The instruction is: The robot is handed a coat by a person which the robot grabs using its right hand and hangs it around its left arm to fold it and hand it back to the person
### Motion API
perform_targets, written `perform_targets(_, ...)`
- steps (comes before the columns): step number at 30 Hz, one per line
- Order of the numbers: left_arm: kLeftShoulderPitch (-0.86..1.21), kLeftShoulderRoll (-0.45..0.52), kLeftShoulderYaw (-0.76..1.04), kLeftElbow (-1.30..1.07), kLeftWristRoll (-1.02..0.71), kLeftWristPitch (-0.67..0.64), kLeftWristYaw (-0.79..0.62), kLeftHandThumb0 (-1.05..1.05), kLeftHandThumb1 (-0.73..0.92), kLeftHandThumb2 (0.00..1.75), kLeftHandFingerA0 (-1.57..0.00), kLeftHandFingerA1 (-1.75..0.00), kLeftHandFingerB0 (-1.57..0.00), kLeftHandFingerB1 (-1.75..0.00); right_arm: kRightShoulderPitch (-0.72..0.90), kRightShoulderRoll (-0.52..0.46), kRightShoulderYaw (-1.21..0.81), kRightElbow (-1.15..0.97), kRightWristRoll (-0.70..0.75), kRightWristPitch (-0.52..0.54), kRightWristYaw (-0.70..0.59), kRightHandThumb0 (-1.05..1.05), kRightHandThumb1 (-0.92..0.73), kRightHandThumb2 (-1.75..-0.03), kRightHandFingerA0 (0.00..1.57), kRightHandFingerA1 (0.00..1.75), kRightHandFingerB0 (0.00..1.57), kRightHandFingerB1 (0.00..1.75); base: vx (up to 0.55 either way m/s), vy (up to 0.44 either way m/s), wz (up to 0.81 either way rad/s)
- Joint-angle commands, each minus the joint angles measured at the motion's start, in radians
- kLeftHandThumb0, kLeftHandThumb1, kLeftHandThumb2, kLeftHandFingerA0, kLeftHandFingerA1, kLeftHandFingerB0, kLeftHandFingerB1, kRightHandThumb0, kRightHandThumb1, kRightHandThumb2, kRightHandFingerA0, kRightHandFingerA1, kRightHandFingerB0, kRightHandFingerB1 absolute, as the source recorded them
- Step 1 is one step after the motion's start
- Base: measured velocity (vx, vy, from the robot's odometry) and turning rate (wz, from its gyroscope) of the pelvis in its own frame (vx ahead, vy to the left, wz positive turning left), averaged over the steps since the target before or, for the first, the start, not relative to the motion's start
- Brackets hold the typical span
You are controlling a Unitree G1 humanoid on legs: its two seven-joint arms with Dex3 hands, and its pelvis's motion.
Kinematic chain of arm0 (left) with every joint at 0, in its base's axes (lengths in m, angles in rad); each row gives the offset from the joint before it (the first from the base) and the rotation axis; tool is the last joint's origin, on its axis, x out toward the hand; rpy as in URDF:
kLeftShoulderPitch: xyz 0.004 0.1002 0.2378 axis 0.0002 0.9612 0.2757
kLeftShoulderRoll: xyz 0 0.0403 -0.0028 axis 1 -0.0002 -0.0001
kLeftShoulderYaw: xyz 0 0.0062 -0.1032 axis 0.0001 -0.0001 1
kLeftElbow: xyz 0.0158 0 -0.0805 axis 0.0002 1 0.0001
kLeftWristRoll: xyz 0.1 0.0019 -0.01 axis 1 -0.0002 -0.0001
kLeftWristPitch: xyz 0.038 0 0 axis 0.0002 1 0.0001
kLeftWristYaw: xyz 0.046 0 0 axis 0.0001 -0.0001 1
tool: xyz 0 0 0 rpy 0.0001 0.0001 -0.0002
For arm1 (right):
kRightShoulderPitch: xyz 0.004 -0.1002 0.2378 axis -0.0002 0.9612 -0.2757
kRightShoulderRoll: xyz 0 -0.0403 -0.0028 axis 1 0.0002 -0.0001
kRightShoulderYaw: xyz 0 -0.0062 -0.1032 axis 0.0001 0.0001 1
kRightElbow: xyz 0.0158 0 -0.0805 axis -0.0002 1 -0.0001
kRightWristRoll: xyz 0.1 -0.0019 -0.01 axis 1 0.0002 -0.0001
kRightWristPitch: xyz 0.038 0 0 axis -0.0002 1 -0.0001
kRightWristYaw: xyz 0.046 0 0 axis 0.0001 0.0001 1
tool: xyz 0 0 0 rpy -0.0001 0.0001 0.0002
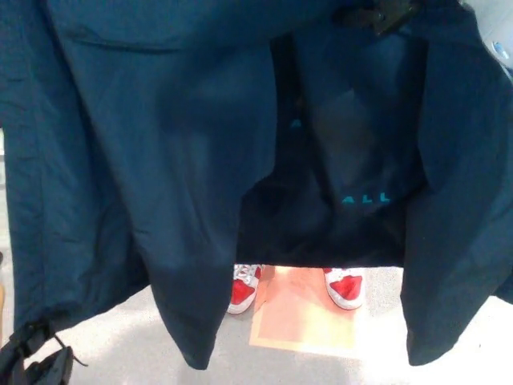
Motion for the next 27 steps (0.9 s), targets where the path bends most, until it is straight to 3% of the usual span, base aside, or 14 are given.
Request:
perform_targets(1, 0.057, 0.006, 0.017, -0.099, -0.078, 0.041, -0.088, -0.66, 0.89, 0.66, -0.25, -0.33, -0.18, -0.31, -0.244, 0.09, -0.163, 0.214, -0.042, -0.142, -0.741, -0.3, -0.79, -0.67, 0.8, 1.64, 0.68, 1.44, 0.0, 0.0, 0.0)
perform_targets(5, 0.06, 0.003, 0.023, -0.121, -0.089, 0.044, -0.098, -0.65, 0.87, 0.66, -0.22, -0.33, -0.16, -0.3, -0.293, 0.099, -0.184, 0.245, -0.028, -0.14, -0.757, -0.21, -0.77, -0.66, 0.87, 1.64, 0.69, 1.45, 0.0, 0.0, 0.0)
perform_targets(6, 0.065, 0.003, 0.023, -0.131, -0.092, 0.044, -0.107, -0.34, 0.59, 1.11, 0.0, -0.47, 0.0, -0.47, -0.309, 0.102, -0.195, 0.256, -0.017, -0.14, -0.751, -0.2, -0.78, -0.66, 1.08, 1.25, 0.89, 1.17, 0.0, 0.0, 0.0)
perform_targets(9, 0.071, 0.003, 0.023, -0.145, -0.096, 0.031, -0.123, -0.35, 0.58, 1.11, 0.0, -0.47, 0.0, -0.47, -0.343, 0.095, -0.186, 0.277, -0.034, -0.136, -0.759, -0.17, -0.68, -0.67, 1.07, 1.16, 0.93, 1.11, 0.0, 0.0, 0.0)
perform_targets(11, 0.072, 0.001, 0.026, -0.157, -0.106, 0.041, -0.136, -0.35, 0.57, 1.1, 0.0, -0.47, 0.0, -0.47, -0.363, 0.096, -0.205, 0.289, -0.017, -0.128, -0.745, -0.26, -0.8, -0.63, 1.13, 1.03, 0.97, 0.96, 0.0, 0.0, 0.0)
perform_targets(13, 0.071, 0.004, 0.022, -0.167, -0.106, 0.048, -0.151, -0.35, 0.57, 1.1, 0.0, -0.47, 0.0, -0.47, -0.378, 0.095, -0.216, 0.298, -0.009, -0.133, -0.733, -0.21, -0.77, -0.65, 1.12, 1.13, 0.95, 1.1, 0.0, 0.0, 0.0)
perform_targets(14, 0.073, 0.006, 0.019, -0.176, -0.104, 0.047, -0.153, -0.69, 0.85, 0.65, -0.23, -0.32, -0.17, -0.29, -0.386, 0.093, -0.21, 0.3, -0.017, -0.129, -0.728, -0.17, -0.69, -0.65, 1.05, 1.3, 0.82, 1.31, 0.0, 0.0, 0.0)
perform_targets(15, 0.072, 0.012, 0.011, -0.19, -0.102, 0.045, -0.173, -0.35, 0.57, 1.11, 0.0, -0.48, 0.0, -0.47, -0.404, 0.09, -0.2, 0.308, -0.032, -0.132, -0.732, -0.15, -0.65, -0.65, 1.14, 1.18, 0.86, 1.33, 0.0, 0.0, 0.0)
perform_targets(16, 0.072, 0.014, 0.008, -0.195, -0.102, 0.045, -0.182, -0.35, 0.57, 1.11, 0.0, -0.48, 0.0, -0.47, -0.411, 0.089, -0.196, 0.313, -0.036, -0.134, -0.735, -0.15, -0.65, -0.65, 1.14, 1.18, 0.86, 1.33, 0.0, 0.0, 0.0)
perform_targets(17, 0.074, 0.01, 0.012, -0.203, -0.108, 0.048, -0.183, -0.67, 0.86, 0.65, -0.21, -0.33, -0.15, -0.3, -0.416, 0.091, -0.199, 0.317, -0.034, -0.137, -0.734, -0.18, -0.67, -0.64, 1.16, 1.14, 0.88, 1.32, 0.0, 0.0, 0.0)
perform_targets(21, 0.077, 0.007, 0.014, -0.222, -0.131, 0.067, -0.22, -0.68, 0.84, 0.65, -0.21, -0.32, -0.16, -0.3, -0.444, 0.096, -0.202, 0.335, -0.035, -0.136, -0.729, -0.3, -0.81, -0.63, 1.2, 0.91, 1.0, 0.9, 0.0, 0.0, 0.0)
perform_targets(22, 0.077, 0.01, 0.01, -0.223, -0.13, 0.072, -0.23, -0.68, 0.84, 0.65, -0.21, -0.32, -0.16, -0.3, -0.45, 0.099, -0.211, 0.337, -0.026, -0.138, -0.725, -0.3, -0.81, -0.63, 1.2, 0.91, 1.0, 0.9, 0.0, 0.0, 0.0)
perform_targets(23, 0.074, 0.017, 0.007, -0.223, -0.135, 0.07, -0.259, -0.36, 0.55, 1.09, 0.0, -0.48, 0.0, -0.48, -0.458, 0.099, -0.212, 0.341, -0.027, -0.148, -0.728, -0.27, -0.77, -0.63, 1.2, 0.89, 0.99, 0.87, 0.0, 0.0, 0.0)
perform_targets(27, 0.069, 0.029, -0.003, -0.237, -0.129, 0.077, -0.276, -0.36, 0.52, 1.07, 0.0, -0.47, 0.0, -0.47, -0.479, 0.107, -0.243, 0.354, -0.002, -0.143, -0.717, -0.32, -0.84, -0.65, 1.19, 0.81, 1.0, 0.8, 0.0, 0.0, 0.0)
